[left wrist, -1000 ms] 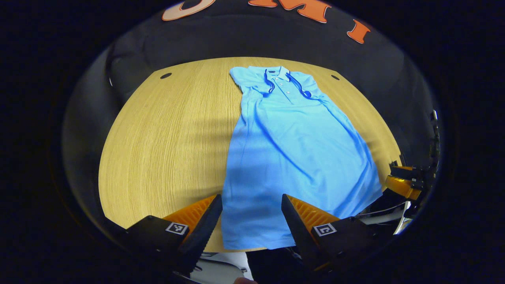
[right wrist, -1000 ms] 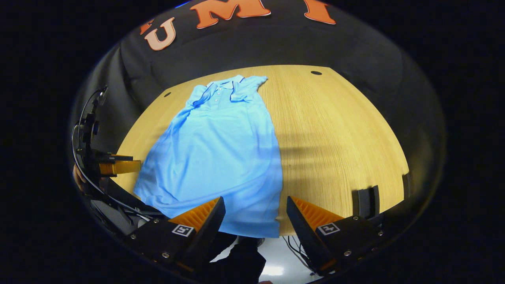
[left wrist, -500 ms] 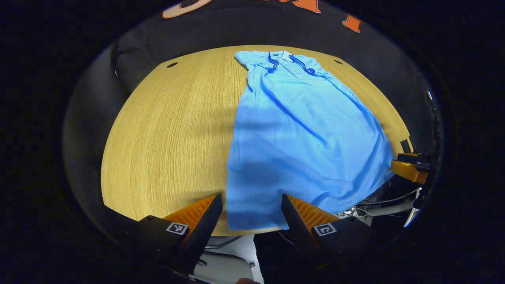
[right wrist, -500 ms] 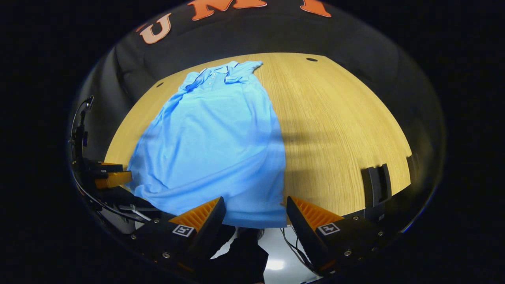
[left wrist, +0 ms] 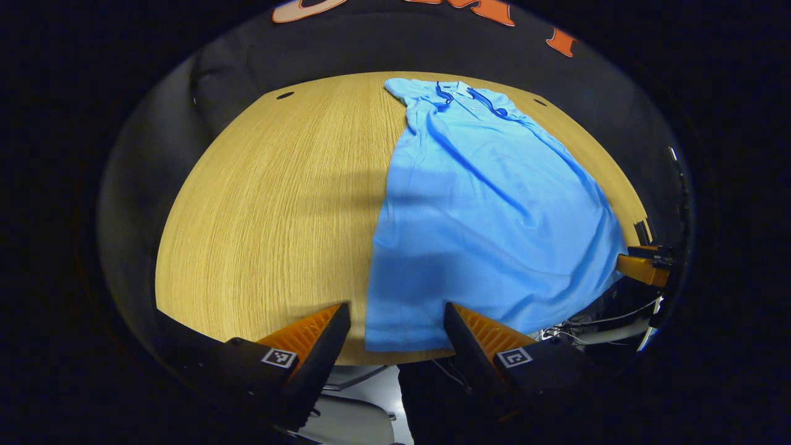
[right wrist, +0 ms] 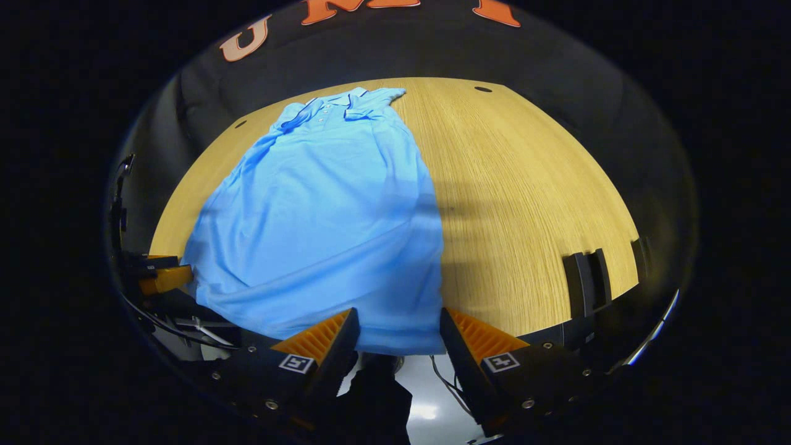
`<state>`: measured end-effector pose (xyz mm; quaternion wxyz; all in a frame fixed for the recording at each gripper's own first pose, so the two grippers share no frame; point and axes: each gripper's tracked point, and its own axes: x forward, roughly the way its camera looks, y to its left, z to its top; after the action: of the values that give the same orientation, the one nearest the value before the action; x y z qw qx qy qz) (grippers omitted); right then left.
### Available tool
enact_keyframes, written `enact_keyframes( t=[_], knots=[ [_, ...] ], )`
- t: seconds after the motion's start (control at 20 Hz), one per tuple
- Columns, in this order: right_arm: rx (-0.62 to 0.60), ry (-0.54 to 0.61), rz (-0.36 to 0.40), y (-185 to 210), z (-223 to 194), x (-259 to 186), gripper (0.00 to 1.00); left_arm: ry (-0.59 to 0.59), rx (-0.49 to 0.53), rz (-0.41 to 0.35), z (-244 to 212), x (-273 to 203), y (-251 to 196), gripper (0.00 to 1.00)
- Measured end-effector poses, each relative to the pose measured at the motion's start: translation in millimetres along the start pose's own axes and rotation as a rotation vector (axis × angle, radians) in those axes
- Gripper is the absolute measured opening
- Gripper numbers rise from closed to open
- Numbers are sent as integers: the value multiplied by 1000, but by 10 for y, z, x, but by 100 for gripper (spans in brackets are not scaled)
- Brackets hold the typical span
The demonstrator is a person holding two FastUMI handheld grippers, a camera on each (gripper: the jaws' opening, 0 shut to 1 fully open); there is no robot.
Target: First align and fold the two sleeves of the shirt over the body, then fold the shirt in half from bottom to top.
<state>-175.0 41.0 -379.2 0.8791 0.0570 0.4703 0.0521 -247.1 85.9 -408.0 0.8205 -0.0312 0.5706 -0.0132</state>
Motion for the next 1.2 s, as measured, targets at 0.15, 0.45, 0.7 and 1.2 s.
enact_keyframes(
  t=[0.15,0.45,0.7,1.2],
  knots=[
    [-32,-13,-17,22,32,34,70,-25,27,-13,18,29,-57,100],
    [47,-32,0,106,76,34,9,-4,53,-18,-22,2,-345,27],
    [151,-21,72,114,77,43,2,-2,48,-59,-22,-35,-471,10],
    [224,-159,211,148,697,-274,1,-160,12,-6,613,-340,-500,6]
  ],
)
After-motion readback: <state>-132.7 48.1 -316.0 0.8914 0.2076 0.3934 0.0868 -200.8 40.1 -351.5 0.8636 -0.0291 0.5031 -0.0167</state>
